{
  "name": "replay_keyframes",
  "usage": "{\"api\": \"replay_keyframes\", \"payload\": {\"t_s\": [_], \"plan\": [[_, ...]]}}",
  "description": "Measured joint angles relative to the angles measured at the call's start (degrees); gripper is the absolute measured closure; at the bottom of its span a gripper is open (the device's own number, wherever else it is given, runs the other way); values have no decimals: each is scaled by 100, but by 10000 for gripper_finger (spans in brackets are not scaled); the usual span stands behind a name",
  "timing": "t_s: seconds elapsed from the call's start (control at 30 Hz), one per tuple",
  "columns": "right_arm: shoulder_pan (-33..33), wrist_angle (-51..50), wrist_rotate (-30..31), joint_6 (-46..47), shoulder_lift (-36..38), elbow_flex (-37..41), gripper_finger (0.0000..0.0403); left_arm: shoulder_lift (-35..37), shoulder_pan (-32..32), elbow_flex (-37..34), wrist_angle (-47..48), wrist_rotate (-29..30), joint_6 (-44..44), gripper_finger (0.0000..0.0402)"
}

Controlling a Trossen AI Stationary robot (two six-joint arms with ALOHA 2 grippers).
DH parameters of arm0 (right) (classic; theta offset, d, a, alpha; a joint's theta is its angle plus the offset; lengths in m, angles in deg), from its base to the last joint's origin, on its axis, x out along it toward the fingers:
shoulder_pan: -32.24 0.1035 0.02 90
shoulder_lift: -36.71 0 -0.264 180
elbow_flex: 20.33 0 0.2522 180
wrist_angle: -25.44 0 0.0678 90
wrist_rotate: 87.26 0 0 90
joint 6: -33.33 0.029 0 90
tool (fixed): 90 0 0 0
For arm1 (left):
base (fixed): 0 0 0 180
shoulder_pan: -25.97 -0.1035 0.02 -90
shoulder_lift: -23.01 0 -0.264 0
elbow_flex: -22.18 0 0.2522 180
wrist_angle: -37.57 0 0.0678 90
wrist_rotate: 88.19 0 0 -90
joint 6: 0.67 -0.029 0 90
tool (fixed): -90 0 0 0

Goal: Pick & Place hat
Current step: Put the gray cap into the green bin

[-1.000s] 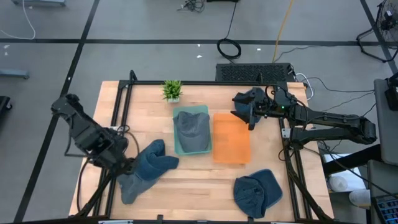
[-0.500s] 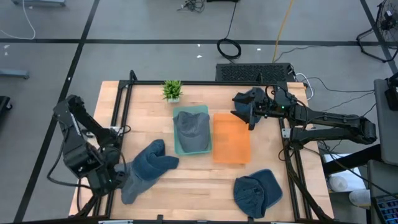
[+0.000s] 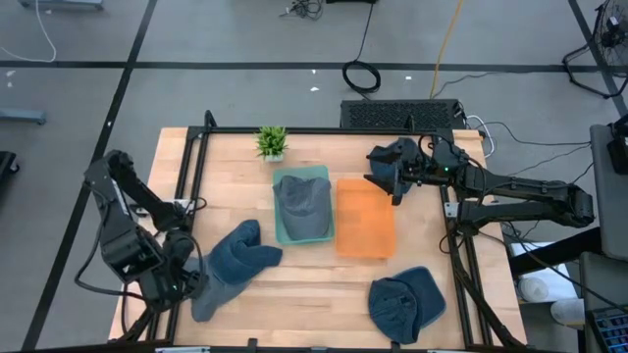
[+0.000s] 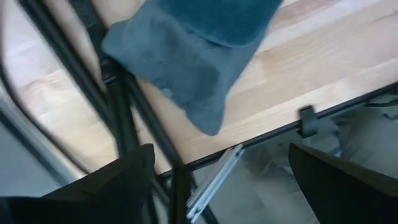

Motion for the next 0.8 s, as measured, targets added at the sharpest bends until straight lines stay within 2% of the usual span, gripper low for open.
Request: {"api": "replay_keyframes", "payload": {"t_s": [0.1, 0.2, 0.3, 0.4, 0.57, 0.63, 0.8], "plan": [[0, -1, 0, -12, 0, 0, 124, -177, -16, 0, -313, 163, -250, 23], [-2, 1, -1, -14, 0, 0, 124, -384, -70, -5, -237, 97, -445, 23], [0, -1, -20, -15, 0, 0, 124, -539, -38, -6, -217, 14, -468, 23], [0, -1, -46, -15, 0, 0, 124, -614, 11, -6, -243, 192, -369, 23], [0, 5, -593, -24, -1, 0, 124, -631, 11, -6, -297, 516, -104, 23], [2, -5, -641, -36, 0, 0, 124, -621, 9, -30, -249, 640, -51, 23], [0, -10, -622, -14, -2, 0, 124, -621, -84, -511, -380, 345, -77, 23]]}}
